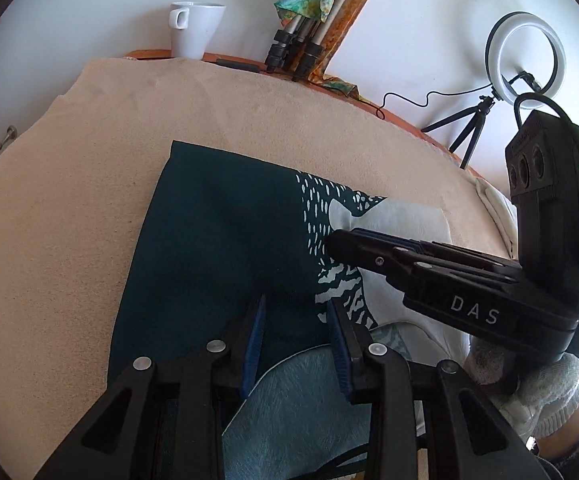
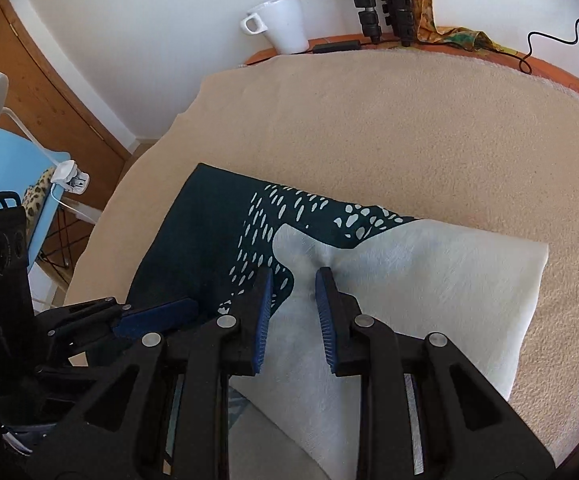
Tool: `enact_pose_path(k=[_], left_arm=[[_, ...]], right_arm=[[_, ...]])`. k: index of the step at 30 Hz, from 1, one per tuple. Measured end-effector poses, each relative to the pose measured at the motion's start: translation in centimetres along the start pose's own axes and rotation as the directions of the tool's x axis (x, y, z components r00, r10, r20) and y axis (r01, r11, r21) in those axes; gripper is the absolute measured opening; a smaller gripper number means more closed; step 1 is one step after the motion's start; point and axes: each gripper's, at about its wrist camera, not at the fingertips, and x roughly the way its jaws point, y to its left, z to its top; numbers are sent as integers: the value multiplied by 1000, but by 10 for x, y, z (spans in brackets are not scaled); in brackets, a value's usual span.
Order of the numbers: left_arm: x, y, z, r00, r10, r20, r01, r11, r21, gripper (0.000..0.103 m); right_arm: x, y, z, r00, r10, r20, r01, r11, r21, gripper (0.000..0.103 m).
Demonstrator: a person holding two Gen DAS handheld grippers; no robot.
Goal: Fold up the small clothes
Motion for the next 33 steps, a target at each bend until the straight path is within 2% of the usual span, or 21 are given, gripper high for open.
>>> enact_pose_path(k=[3,6,7,9,10,13,14,16,20,24,27,30,33], left_arm=[[-4,1,-2,1000,0,-9,0,1000,-3,31],[-21,6,-2,1000,-5,-10,5,1000,-25,31],[-31,8,-3,1000,-12,6,12,1000,-29,33],[-51,16,-3,999,-26,33,28,998,-51,44],[-61,21,-3,998,-37,51,41,997,-70,53],[-86,42,-4,993,-74,92,86,988,-130,66],[-91,51,-5,991,-89,98,104,983,-154,67],[-94,70,-4,986,-136,97,155,963,-219,70],[-85,103,-3,971,-221,96,241,902,-359,69],[-66,118,-5,960,-273,56,271,873,-404,65],[-49,122,-7,956,-293,10,270,868,-416,61],[-33,119,-8,934,-355,-41,311,864,-397,61],[-29,118,-2,925,-379,-36,337,859,-386,61]], right_arm=[[-3,0,2,1000,-9,-23,9,1000,1,22],[-16,-6,7,1000,15,-23,-14,999,39,22],[-24,-11,7,1000,19,-18,-18,998,58,24],[-43,-20,7,1000,30,3,-31,995,93,24],[-54,-25,4,999,35,14,-36,993,113,27],[-85,-45,-12,997,59,52,-68,979,193,52],[-94,-54,-20,995,71,67,-84,970,226,56],[-105,-72,-38,991,108,73,-125,947,297,56],[-113,-102,-71,986,147,77,-166,905,392,56],[-104,-120,-86,975,209,73,-218,862,458,56],[-91,-119,-88,976,214,40,-209,866,454,54],[-80,-118,-89,969,244,32,-232,865,445,52],[-76,-123,-88,959,278,51,-270,847,459,52]])
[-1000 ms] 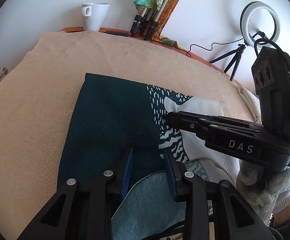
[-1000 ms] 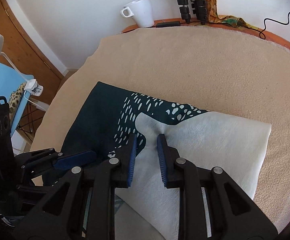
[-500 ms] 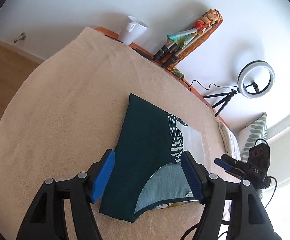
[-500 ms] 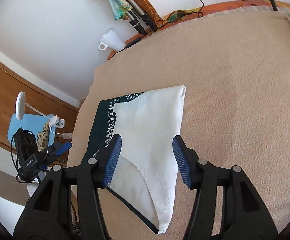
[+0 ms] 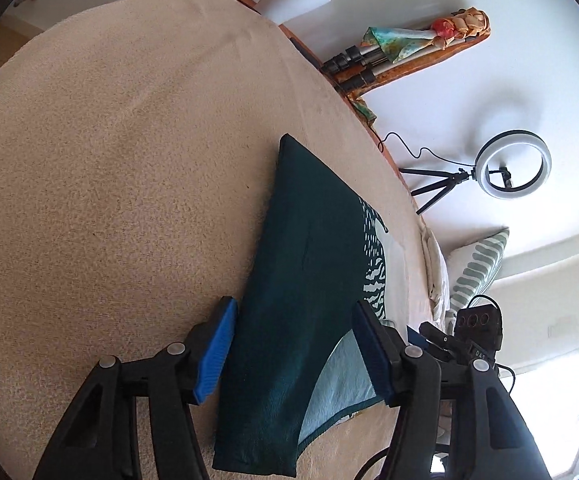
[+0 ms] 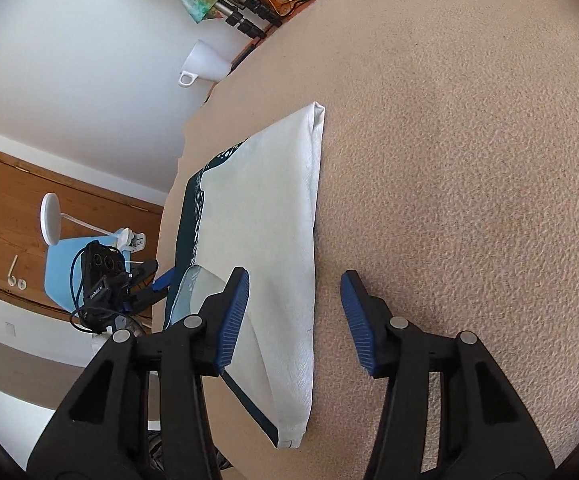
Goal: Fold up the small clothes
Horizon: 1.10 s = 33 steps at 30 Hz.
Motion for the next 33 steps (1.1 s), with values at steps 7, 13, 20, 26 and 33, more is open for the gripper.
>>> enact_pose_path(k=[7,13,20,26,33], left_arm=[[21,-6,13,997,-76,-23,76,997,-11,58],[39,-14,19,999,-39,-28,39,999,6,32],[36,-30,13,995,101,27,-103,991,90,2],[26,-67,2,985,147,94,-164,962,219,1],[27,-65,2,977,187,107,-205,957,205,1]], right_arm=[[17,-6,10,996,90,13,-91,995,42,51],[31,4,17,994,107,19,-107,994,27,51],[38,7,18,1000,27,7,-27,1000,11,11],[27,46,10,996,-72,46,78,987,-141,6],[20,64,3,990,-123,66,135,968,-210,6]])
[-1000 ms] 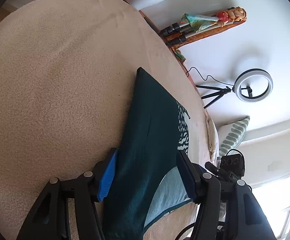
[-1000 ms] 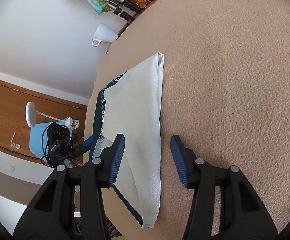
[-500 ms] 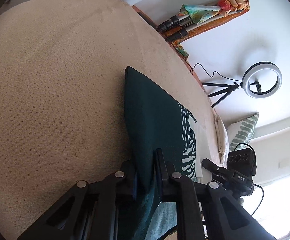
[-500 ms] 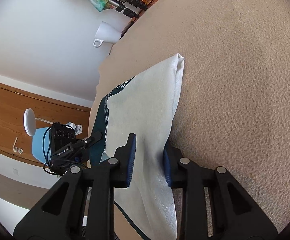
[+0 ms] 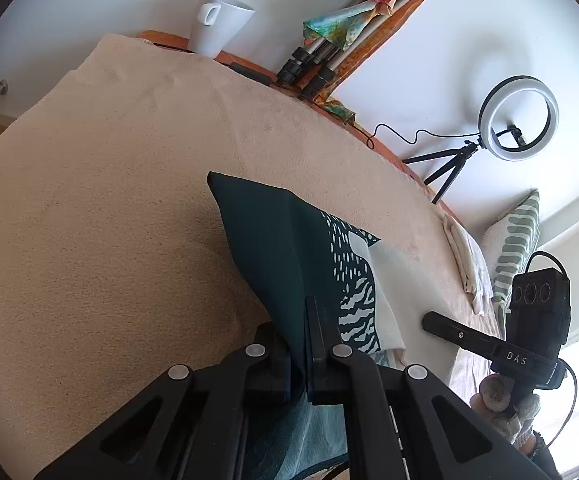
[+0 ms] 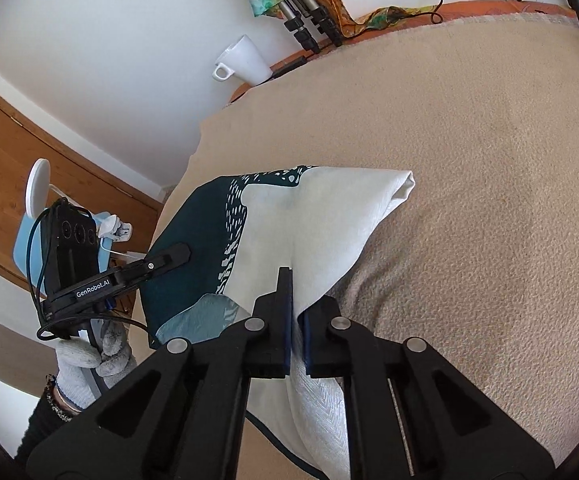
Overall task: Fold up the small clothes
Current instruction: 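Grasp the folded bundle's cream edge with the left gripper while the right gripper grasps it too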
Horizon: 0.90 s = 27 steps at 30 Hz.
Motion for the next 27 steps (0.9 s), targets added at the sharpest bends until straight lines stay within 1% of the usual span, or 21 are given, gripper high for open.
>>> enact_pose_path(k=[1,3,4,5,6,7,9,10,14,15,16,17,19,21,23,27], left_arm=[[2,6,0,1000,1,-3,-1,1000,-23,1],[7,18,-1,1000,2,-18,-4,998,-66,1],[9,22,-1,1000,7,-23,-8,997,-75,1],[11,25,-2,1000,7,-29,-9,997,-82,1],[12,27,-2,999,5,-33,-8,996,-85,1],[14,29,-2,999,7,-37,-10,996,-85,1],[18,29,-3,999,10,-43,-14,996,-83,1],[21,30,-3,999,12,-45,-16,996,-84,1],[24,27,-1,999,24,-42,-28,997,-77,1],[24,25,-1,999,33,-39,-36,997,-69,1],[22,23,-2,999,40,-36,-42,997,-65,1],[21,22,-2,998,48,-31,-50,997,-62,1],[15,16,-2,998,63,-15,-64,997,-46,1],[6,5,-1,997,80,12,-80,997,-5,1],[-3,-7,-1,996,82,39,-83,996,26,1],[-17,-31,-3,993,84,80,-90,993,75,1]], right_arm=[[1,-3,-1,1000,-14,-3,14,1000,1,6],[3,-18,-4,1000,6,-19,-5,999,51,6],[4,-26,-6,1000,8,-28,-6,997,78,9],[5,-34,-8,999,2,-36,2,995,101,18],[5,-42,-9,999,-3,-40,8,992,125,23],[7,-51,-12,999,20,-38,-14,988,155,27],[10,-64,-13,994,107,-15,-101,970,220,27],[11,-68,-12,991,133,-10,-126,962,243,27],[23,-72,-8,981,194,9,-189,939,288,27],[27,-68,-7,982,191,7,-185,940,287,25],[29,-63,-4,987,162,0,-156,950,269,13],[31,-57,-3,993,117,-16,-110,966,236,8],[27,-40,-3,999,28,-21,-24,988,150,7],[17,-25,-1,1000,-26,-5,26,996,80,6],[4,-11,0,998,-53,24,52,998,25,5],[-19,8,1,993,-95,71,98,994,-41,5]])
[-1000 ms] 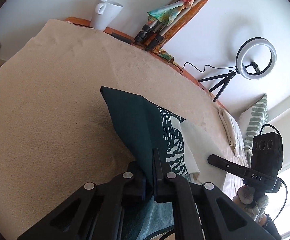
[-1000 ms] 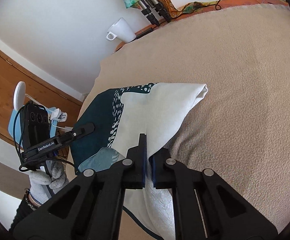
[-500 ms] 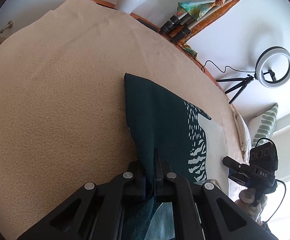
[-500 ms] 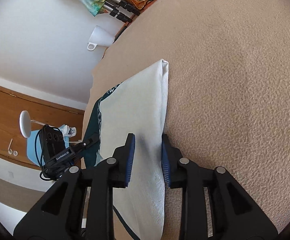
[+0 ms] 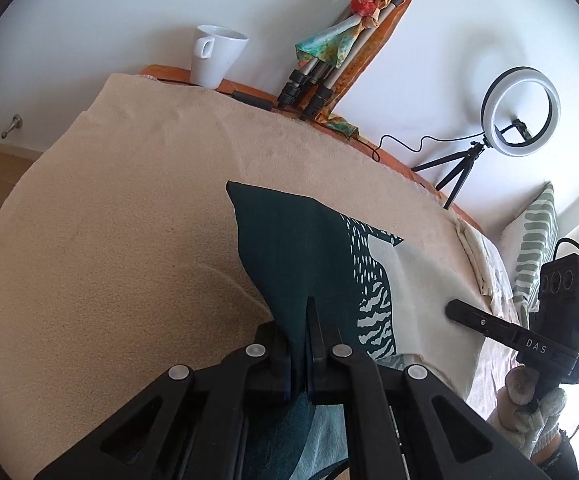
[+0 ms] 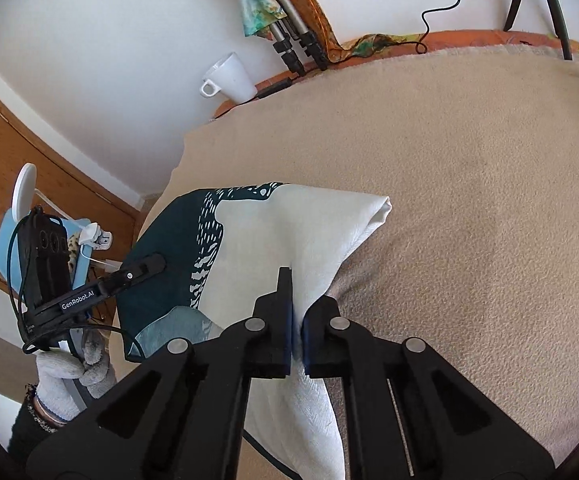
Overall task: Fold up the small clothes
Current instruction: 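Grasp the folded bundle's cream edge with the left gripper while the right gripper grasps it too, then carry the folded bundle with both grippers onto the white shirt pile and release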
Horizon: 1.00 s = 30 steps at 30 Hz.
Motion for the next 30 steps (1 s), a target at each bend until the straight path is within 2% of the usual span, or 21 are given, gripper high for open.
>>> enact_pose_path(k=[8,15,22,30], left_arm=[[-13,-51,-2,999,-27,36,24,997,79,1],[8,-106,-2,997,-80,23,77,990,119,1],[49,-183,-2,989,-150,-17,150,971,188,1],[105,-277,-2,977,-204,-58,212,938,275,1]], right_arm=[[-43,4,4,997,-43,56,46,998,-50,5],[-97,-18,16,988,-99,115,108,992,-71,5],[-151,-64,33,971,-171,165,181,982,-53,5],[-216,-140,49,942,-259,214,264,965,6,5]])
